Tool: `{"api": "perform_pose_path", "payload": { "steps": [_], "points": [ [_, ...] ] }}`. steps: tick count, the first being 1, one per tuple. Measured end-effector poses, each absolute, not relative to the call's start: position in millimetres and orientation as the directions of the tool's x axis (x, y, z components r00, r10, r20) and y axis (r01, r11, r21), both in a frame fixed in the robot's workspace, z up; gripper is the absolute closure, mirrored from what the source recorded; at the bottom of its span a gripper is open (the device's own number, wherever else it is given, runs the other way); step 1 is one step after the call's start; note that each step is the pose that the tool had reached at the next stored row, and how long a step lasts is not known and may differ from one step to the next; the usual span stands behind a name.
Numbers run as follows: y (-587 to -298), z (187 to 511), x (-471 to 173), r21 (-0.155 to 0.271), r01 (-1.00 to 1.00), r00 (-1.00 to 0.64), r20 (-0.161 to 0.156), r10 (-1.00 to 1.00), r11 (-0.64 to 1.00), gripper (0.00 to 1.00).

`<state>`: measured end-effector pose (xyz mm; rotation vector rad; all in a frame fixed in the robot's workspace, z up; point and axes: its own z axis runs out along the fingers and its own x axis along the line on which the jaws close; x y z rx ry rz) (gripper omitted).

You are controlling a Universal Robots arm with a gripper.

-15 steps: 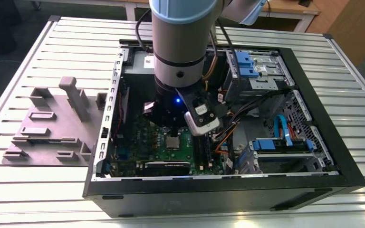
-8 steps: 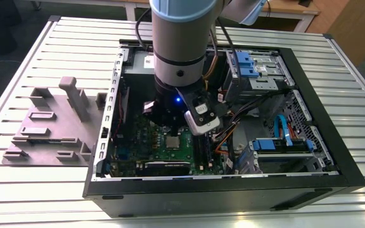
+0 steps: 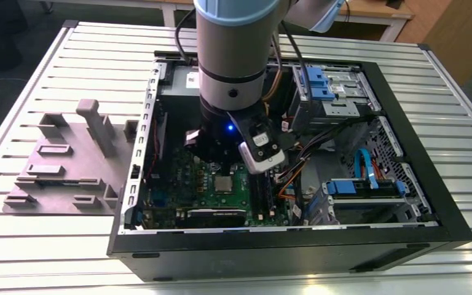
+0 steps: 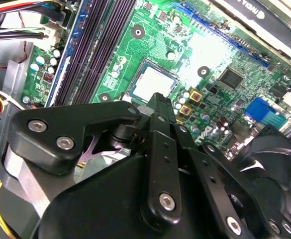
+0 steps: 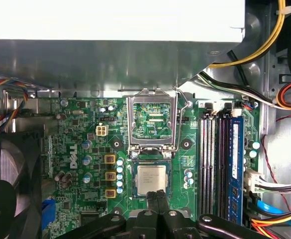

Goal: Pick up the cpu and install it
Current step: 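Place the cpu into insertion slot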

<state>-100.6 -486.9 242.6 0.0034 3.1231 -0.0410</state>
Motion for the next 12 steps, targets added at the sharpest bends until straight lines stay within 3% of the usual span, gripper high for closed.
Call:
{"api": "perform_pose_path", "payload": {
  "steps": [12],
  "points": [
    [-486.9,246.4,-100.7,-0.026,0.002,-1.000,-0.018,0.002,1.000,0.90]
  ]
}}
